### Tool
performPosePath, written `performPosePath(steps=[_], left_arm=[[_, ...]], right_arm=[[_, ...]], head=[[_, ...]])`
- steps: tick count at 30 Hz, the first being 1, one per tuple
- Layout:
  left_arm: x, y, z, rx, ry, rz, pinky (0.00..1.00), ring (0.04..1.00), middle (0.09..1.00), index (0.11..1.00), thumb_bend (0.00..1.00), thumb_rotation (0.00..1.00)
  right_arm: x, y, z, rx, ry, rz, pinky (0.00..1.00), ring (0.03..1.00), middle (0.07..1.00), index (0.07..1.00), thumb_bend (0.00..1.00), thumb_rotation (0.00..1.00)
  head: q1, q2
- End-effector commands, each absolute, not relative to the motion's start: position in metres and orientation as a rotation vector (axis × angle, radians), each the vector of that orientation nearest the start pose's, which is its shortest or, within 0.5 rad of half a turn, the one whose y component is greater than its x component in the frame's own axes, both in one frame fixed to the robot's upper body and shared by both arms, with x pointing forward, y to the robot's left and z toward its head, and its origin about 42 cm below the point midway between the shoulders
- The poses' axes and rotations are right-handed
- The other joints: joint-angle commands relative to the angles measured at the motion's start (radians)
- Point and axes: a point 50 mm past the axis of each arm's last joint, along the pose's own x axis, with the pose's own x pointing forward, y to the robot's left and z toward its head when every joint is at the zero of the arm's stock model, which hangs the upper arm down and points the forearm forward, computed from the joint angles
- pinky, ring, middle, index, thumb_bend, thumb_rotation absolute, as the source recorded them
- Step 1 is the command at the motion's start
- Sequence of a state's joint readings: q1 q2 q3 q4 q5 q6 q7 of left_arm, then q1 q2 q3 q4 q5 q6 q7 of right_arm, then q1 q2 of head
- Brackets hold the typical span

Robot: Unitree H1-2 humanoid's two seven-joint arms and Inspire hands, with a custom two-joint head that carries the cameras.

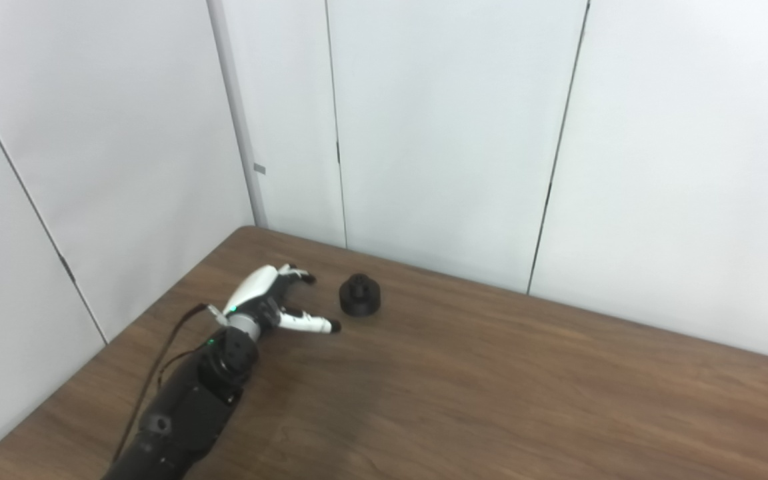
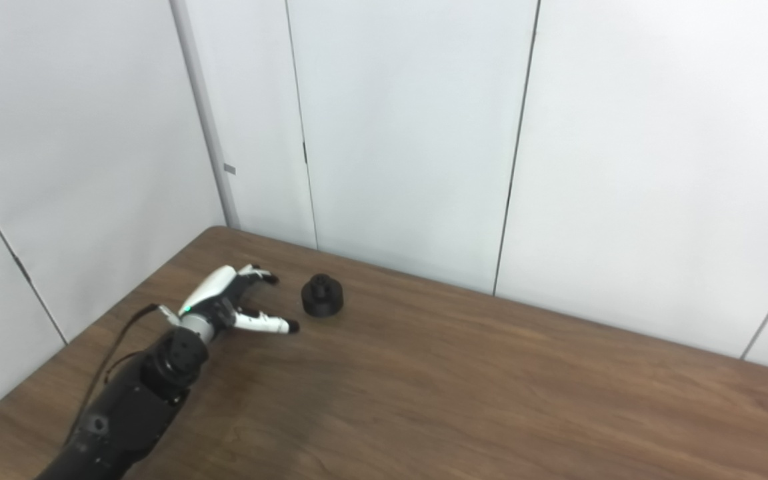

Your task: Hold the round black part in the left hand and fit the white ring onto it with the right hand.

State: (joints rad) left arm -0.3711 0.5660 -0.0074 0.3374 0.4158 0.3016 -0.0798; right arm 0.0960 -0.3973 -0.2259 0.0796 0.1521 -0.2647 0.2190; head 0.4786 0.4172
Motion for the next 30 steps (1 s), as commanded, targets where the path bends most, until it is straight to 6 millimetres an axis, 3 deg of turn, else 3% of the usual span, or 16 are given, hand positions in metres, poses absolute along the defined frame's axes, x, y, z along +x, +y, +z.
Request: performPosePath(steps=[1,16,30], left_arm=[[0.411,0.424,0.205,0.997,0.193,0.227,1.0,1.0,1.0,0.824,1.0,0.4],[0.426,0.416,0.175,1.05,0.252,0.221,1.0,1.0,1.0,0.869,1.0,0.38],[0.436,0.404,0.168,1.03,0.237,0.18,1.0,1.0,1.0,0.862,1.0,0.35]], right_arm=[[0.227,-0.405,0.103,-0.286,-0.064,-0.018,0.74,0.805,0.905,0.903,0.59,0.8],[0.214,-0.408,0.102,-0.284,-0.058,-0.025,0.74,0.784,0.88,0.879,0.54,0.79],[0.208,-0.409,0.1,-0.287,-0.05,-0.021,0.74,0.775,0.868,0.857,0.54,0.8]], head=[[-0.002,0.0],[-0.027,-0.003],[-0.049,0.004]])
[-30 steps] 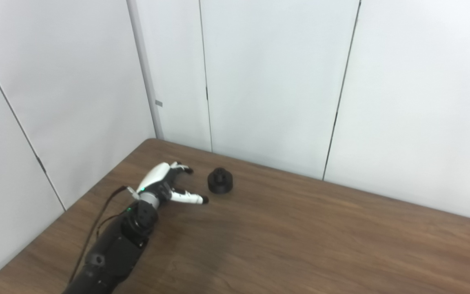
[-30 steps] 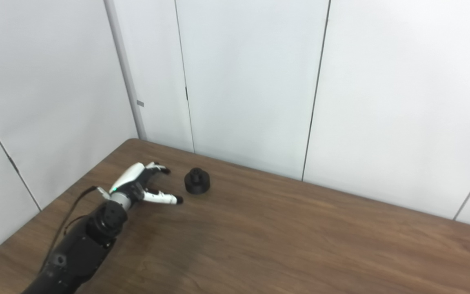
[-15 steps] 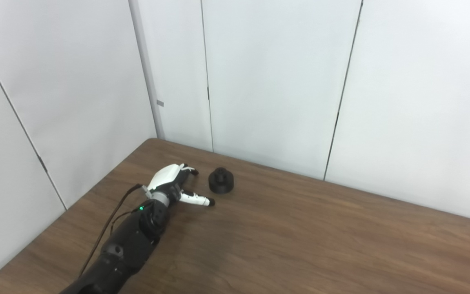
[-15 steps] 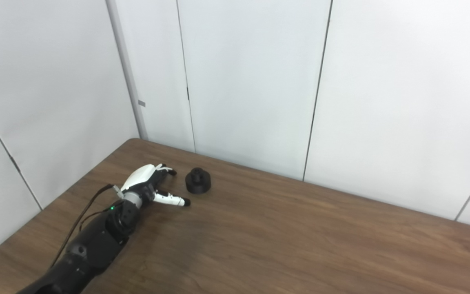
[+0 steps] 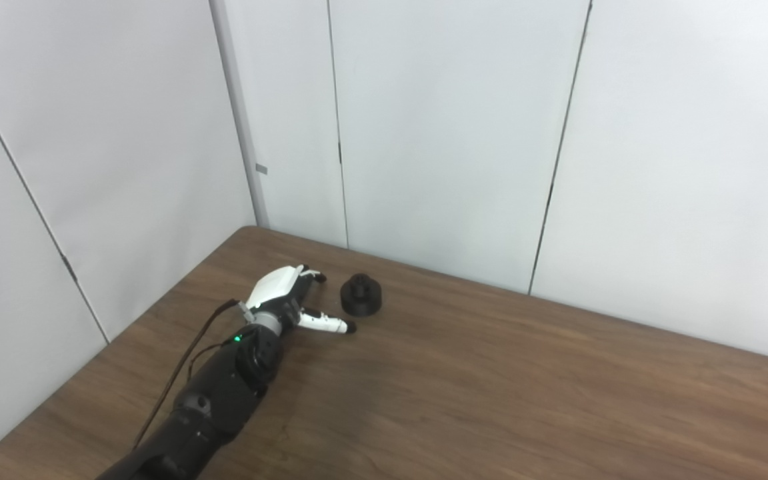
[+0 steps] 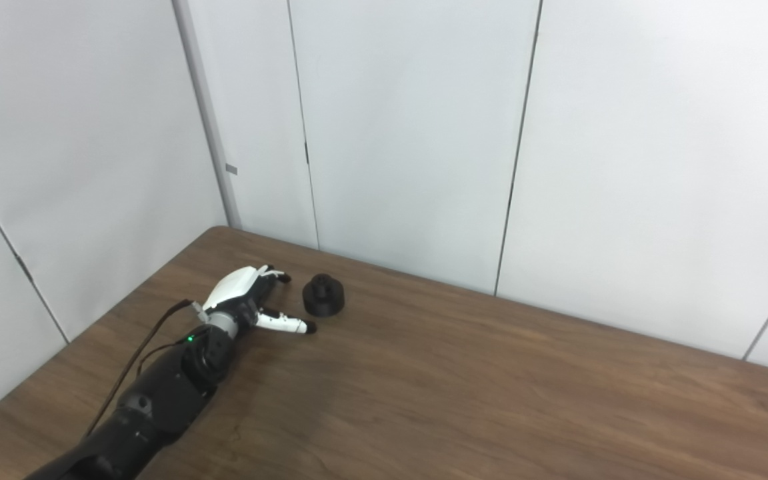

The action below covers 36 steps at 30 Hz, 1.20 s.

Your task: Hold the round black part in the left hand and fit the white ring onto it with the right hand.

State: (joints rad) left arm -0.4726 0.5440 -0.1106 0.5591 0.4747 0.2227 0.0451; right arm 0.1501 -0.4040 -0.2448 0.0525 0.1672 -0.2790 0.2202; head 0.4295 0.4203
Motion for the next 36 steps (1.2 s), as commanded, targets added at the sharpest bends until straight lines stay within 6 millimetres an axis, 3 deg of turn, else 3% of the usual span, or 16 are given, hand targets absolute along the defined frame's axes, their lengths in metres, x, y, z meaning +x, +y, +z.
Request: performPosePath(steps=[1,8,26,33,36], left_arm=[[0.437,0.403,0.167,1.026,0.233,0.175,1.0,1.0,1.0,0.858,1.0,0.35],[0.442,0.393,0.163,1.014,0.185,0.158,1.0,1.0,1.0,0.827,1.0,0.32],[0.451,0.37,0.15,1.012,0.16,0.124,1.0,1.0,1.0,0.819,1.0,0.39],[0.45,0.372,0.147,1.027,0.167,0.134,1.0,1.0,1.0,0.797,1.0,0.35],[0.448,0.378,0.146,1.035,0.153,0.161,1.0,1.0,1.0,0.733,1.0,0.28]], right_arm=[[0.208,-0.409,0.1,-0.284,-0.052,-0.02,0.74,0.774,0.87,0.857,0.53,0.79],[0.206,-0.403,0.101,-0.277,-0.049,-0.021,0.72,0.776,0.886,0.861,0.54,0.78],[0.205,-0.399,0.1,-0.273,-0.052,-0.024,0.73,0.799,0.913,0.881,0.54,0.81],[0.204,-0.399,0.099,-0.271,-0.055,-0.025,0.73,0.808,0.928,0.888,0.56,0.82],[0.204,-0.399,0.1,-0.267,-0.057,-0.023,0.73,0.816,0.93,0.893,0.55,0.81]], head=[[-0.001,0.001],[-0.01,0.003],[-0.015,0.002],[-0.014,0.006],[-0.012,0.005]])
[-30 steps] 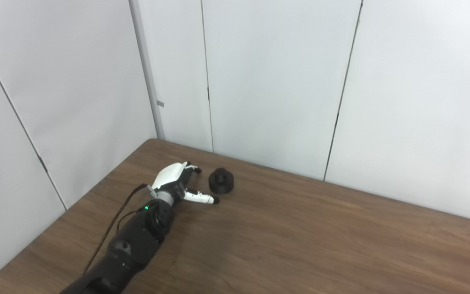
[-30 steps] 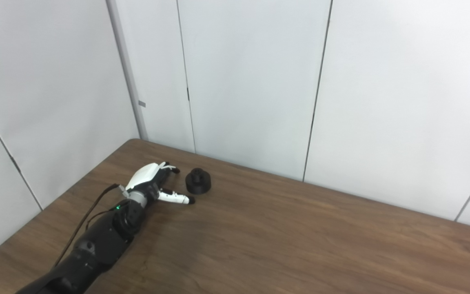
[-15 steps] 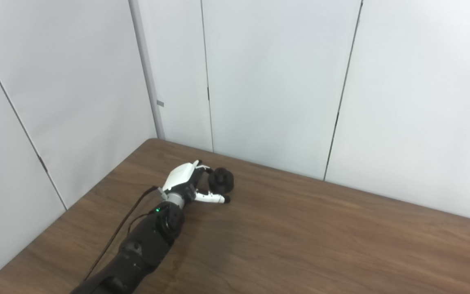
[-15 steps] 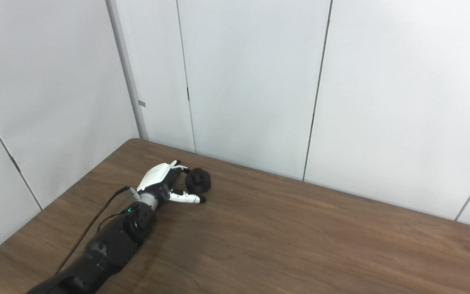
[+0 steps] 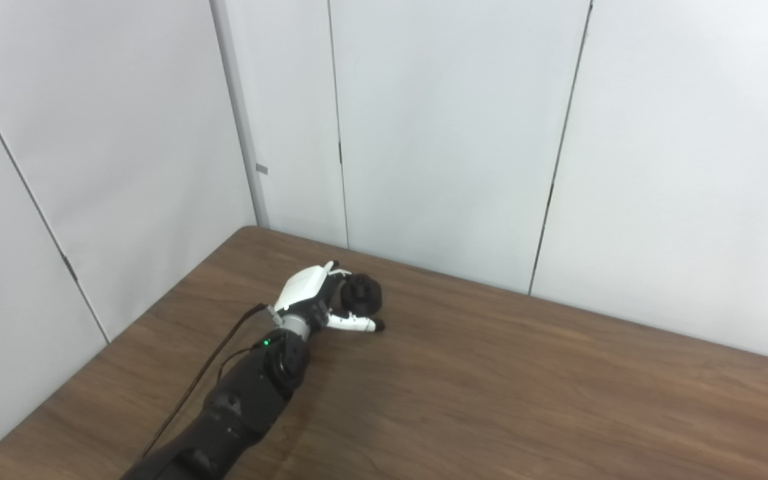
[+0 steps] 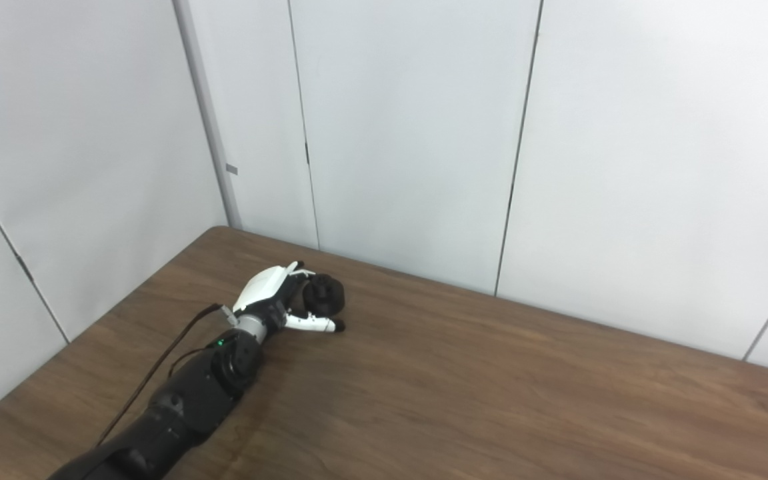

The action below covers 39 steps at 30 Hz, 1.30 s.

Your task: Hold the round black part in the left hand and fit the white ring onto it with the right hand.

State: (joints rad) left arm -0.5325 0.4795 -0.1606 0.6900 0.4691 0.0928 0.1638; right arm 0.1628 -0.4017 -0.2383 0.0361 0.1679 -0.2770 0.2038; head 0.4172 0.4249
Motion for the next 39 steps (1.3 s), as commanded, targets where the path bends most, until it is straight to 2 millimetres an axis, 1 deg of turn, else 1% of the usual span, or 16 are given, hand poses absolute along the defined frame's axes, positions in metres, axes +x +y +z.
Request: performPosePath(steps=[1,3,5,10,11,12,14,19,24,28,31,35,39], left_arm=[[0.447,0.38,0.145,1.047,0.145,0.176,1.0,1.0,1.0,0.706,1.0,0.25],[0.444,0.385,0.144,1.068,0.133,0.203,1.0,1.0,1.0,0.66,0.96,0.2],[0.442,0.39,0.142,1.078,0.128,0.225,1.0,1.0,0.994,0.636,0.91,0.16],[0.437,0.396,0.137,1.083,0.101,0.254,1.0,1.0,0.954,0.584,0.85,0.07],[0.436,0.396,0.136,1.084,0.096,0.257,1.0,1.0,0.946,0.529,0.66,0.06],[0.435,0.397,0.135,1.082,0.093,0.262,1.0,1.0,0.939,0.51,0.59,0.06],[0.433,0.397,0.133,1.071,0.073,0.273,1.0,0.995,0.915,0.492,0.54,0.06],[0.432,0.398,0.126,1.082,0.062,0.279,1.0,0.969,0.871,0.481,0.52,0.05],[0.431,0.397,0.121,1.093,0.057,0.272,1.0,0.959,0.849,0.478,0.52,0.05],[0.429,0.394,0.12,1.093,0.058,0.257,1.0,0.962,0.848,0.477,0.52,0.05],[0.428,0.389,0.12,1.088,0.041,0.239,1.0,0.968,0.85,0.477,0.52,0.05],[0.424,0.382,0.117,1.083,0.023,0.208,1.0,0.977,0.854,0.478,0.52,0.05],[0.419,0.376,0.111,1.087,0.002,0.18,1.0,0.978,0.857,0.478,0.52,0.05]], right_arm=[[0.204,-0.399,0.1,-0.267,-0.057,-0.023,0.73,0.817,0.931,0.894,0.55,0.81],[0.204,-0.399,0.1,-0.268,-0.056,-0.025,0.73,0.816,0.931,0.897,0.56,0.81],[0.204,-0.4,0.099,-0.273,-0.054,-0.026,0.73,0.817,0.936,0.901,0.56,0.82],[0.204,-0.4,0.1,-0.277,-0.056,-0.026,0.73,0.822,0.936,0.902,0.55,0.82],[0.204,-0.4,0.101,-0.278,-0.055,-0.026,0.73,0.821,0.936,0.902,0.55,0.82],[0.204,-0.4,0.101,-0.28,-0.054,-0.026,0.73,0.82,0.936,0.902,0.55,0.82],[0.204,-0.4,0.101,-0.28,-0.051,-0.026,0.74,0.817,0.935,0.9,0.55,0.82],[0.203,-0.4,0.1,-0.279,-0.05,-0.027,0.72,0.808,0.925,0.892,0.58,0.81],[0.202,-0.4,0.101,-0.277,-0.055,-0.024,0.72,0.804,0.922,0.89,0.56,0.81],[0.202,-0.399,0.101,-0.282,-0.056,-0.023,0.72,0.804,0.92,0.887,0.56,0.81],[0.202,-0.399,0.1,-0.282,-0.059,-0.021,0.72,0.808,0.921,0.891,0.56,0.81],[0.203,-0.397,0.098,-0.282,-0.058,-0.023,0.72,0.795,0.906,0.882,0.55,0.8],[0.203,-0.394,0.098,-0.275,-0.066,-0.023,0.71,0.778,0.888,0.868,0.51,0.77]], head=[[0.0,0.001],[0.001,0.001],[0.002,0.001],[0.002,0.004],[0.002,0.004],[0.002,0.004],[0.003,0.006],[0.002,0.008],[0.0,0.009],[-0.003,0.011],[-0.01,0.011],[-0.021,0.005],[-0.032,0.005]])
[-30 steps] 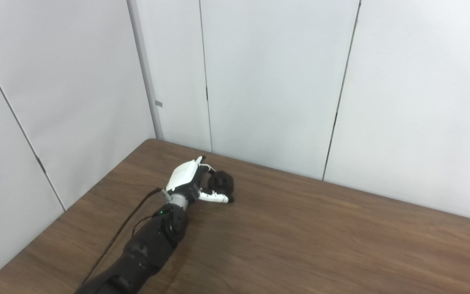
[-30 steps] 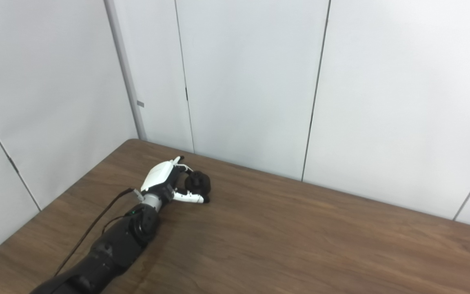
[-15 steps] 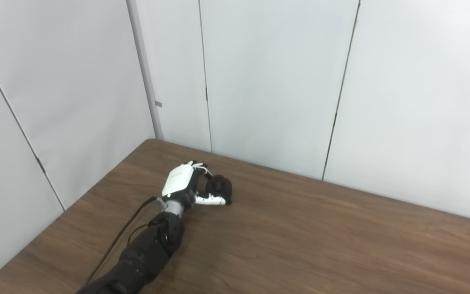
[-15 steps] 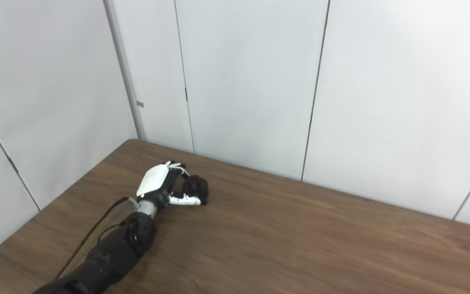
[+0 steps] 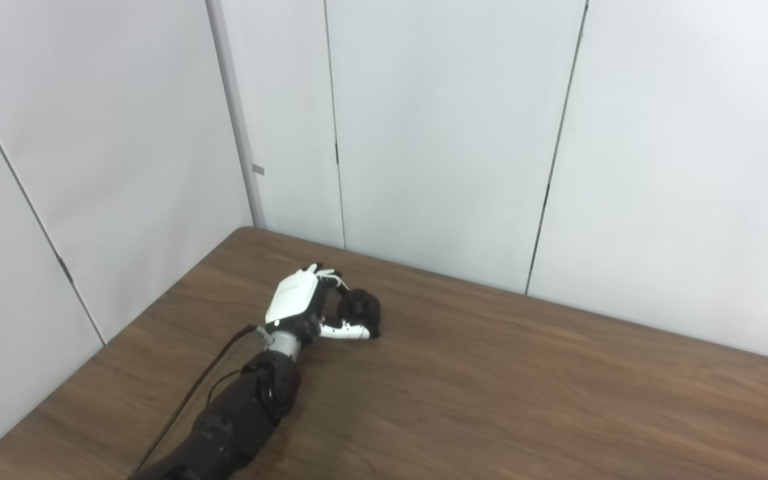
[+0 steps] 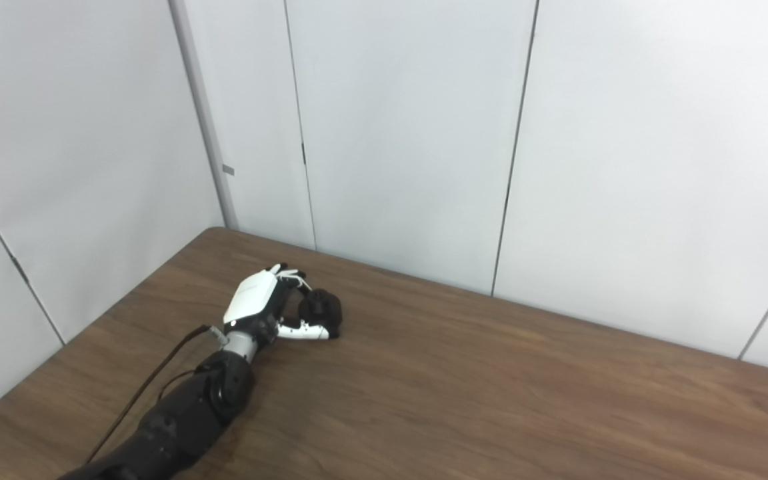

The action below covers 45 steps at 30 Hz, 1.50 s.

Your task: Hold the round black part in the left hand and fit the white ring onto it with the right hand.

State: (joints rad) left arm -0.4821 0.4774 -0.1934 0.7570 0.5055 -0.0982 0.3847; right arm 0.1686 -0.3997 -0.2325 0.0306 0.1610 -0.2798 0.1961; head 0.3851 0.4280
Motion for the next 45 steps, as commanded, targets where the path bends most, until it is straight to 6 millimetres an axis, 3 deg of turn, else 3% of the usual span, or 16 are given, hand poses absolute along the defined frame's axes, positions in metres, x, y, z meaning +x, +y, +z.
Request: performPosePath(steps=[1,7,12,18,25,30,34,36,38,43,45], left_arm=[[0.417,0.374,0.109,1.087,-0.006,0.173,1.0,0.979,0.86,0.478,0.52,0.05],[0.404,0.356,0.105,1.032,-0.071,0.108,1.0,0.999,0.872,0.478,0.52,0.05],[0.395,0.339,0.105,0.982,-0.106,0.032,1.0,1.0,0.881,0.478,0.52,0.05],[0.38,0.312,0.102,0.966,-0.151,-0.043,1.0,1.0,0.874,0.479,0.52,0.05],[0.355,0.276,0.093,0.926,-0.208,-0.139,1.0,1.0,0.884,0.479,0.52,0.04],[0.337,0.255,0.092,0.906,-0.246,-0.193,1.0,1.0,0.882,0.48,0.52,0.05],[0.323,0.25,0.09,0.878,-0.264,-0.244,1.0,1.0,0.884,0.48,0.52,0.04],[0.318,0.249,0.089,0.867,-0.268,-0.266,1.0,1.0,0.884,0.48,0.52,0.04],[0.313,0.249,0.088,0.863,-0.266,-0.291,1.0,1.0,0.885,0.48,0.52,0.04],[0.305,0.246,0.087,0.845,-0.278,-0.328,1.0,1.0,0.885,0.48,0.52,0.04],[0.303,0.245,0.086,0.847,-0.282,-0.336,1.0,1.0,0.882,0.48,0.52,0.04]], right_arm=[[0.203,-0.393,0.098,-0.275,-0.065,-0.024,0.71,0.777,0.888,0.868,0.53,0.77],[0.207,-0.384,0.105,-0.285,-0.093,-0.027,0.69,0.784,0.891,0.87,0.55,0.75],[0.216,-0.381,0.118,-0.347,-0.146,-0.057,0.67,0.812,0.882,0.874,0.68,0.77],[0.233,-0.385,0.138,-0.438,-0.211,-0.136,0.68,0.808,0.877,0.876,0.83,0.79],[0.256,-0.4,0.162,-0.545,-0.239,-0.185,0.67,0.829,0.885,0.877,0.91,0.78],[0.271,-0.401,0.181,-0.666,-0.244,-0.222,0.6,0.843,0.906,0.883,0.93,0.75],[0.283,-0.397,0.207,-0.738,-0.253,-0.248,0.63,0.854,0.904,0.892,0.92,0.64],[0.288,-0.393,0.223,-0.721,-0.255,-0.235,0.67,0.881,0.919,0.894,0.9,0.49],[0.292,-0.39,0.239,-0.744,-0.256,-0.219,0.73,0.904,0.936,0.899,0.9,0.4],[0.307,-0.387,0.278,-0.937,-0.255,-0.173,0.75,0.918,0.952,0.86,0.95,0.4],[0.314,-0.386,0.291,-1.002,-0.244,-0.156,0.77,0.941,0.963,0.829,0.96,0.35]], head=[[-0.006,0.002],[-0.049,0.01],[-0.096,0.008],[-0.162,0.0],[-0.235,-0.024],[-0.337,-0.033],[-0.465,-0.037],[-0.522,-0.041],[-0.565,-0.04],[-0.636,-0.033],[-0.658,-0.032]])
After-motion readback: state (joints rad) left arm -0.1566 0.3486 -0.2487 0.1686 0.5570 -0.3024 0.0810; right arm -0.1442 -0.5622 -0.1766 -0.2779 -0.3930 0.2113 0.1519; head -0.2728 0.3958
